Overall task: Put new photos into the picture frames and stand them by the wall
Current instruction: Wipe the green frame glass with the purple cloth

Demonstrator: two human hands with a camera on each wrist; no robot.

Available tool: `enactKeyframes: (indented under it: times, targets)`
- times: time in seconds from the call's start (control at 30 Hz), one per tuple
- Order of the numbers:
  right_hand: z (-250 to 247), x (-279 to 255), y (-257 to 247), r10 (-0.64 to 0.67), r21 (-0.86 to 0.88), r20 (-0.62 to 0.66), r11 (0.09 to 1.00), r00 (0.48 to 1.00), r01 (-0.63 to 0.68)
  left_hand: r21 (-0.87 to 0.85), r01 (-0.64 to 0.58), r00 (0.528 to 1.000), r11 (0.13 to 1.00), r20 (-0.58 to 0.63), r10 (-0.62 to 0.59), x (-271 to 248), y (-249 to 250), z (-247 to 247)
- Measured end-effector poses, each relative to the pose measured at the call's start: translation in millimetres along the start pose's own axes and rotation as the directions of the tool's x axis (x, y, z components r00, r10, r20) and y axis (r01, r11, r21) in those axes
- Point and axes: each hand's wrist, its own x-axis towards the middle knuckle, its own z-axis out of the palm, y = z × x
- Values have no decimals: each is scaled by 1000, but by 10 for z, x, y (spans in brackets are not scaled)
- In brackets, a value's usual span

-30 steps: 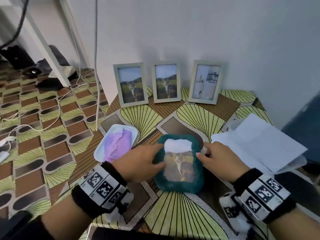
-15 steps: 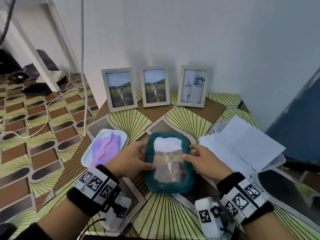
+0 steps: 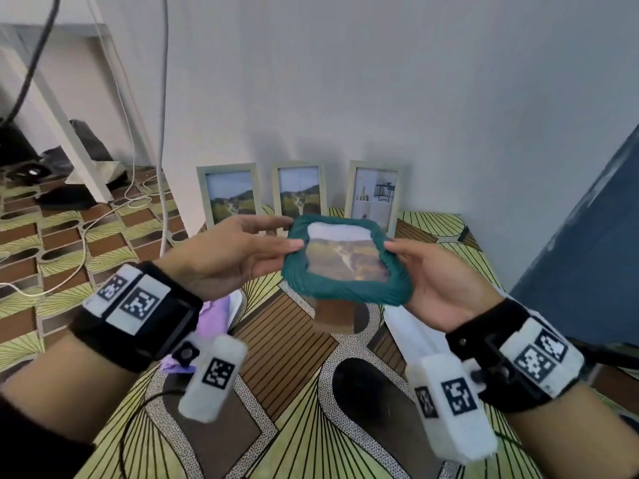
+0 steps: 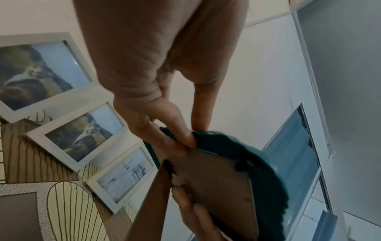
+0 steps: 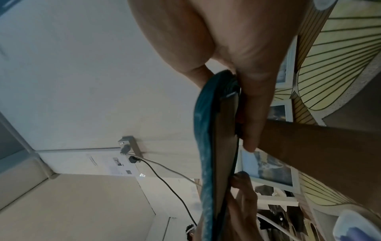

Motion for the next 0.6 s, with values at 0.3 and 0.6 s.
enactKeyframes:
  times: [0.3,0.6]
  targets:
    - [-58,91,-161,55,-42,-45,998,997,-57,11,85,996,996,30,-85,166,-3,50]
    - [-208,277,-272,-174,-112,-103,980,979,162,190,-49,998,981,55,40,411,-94,22]
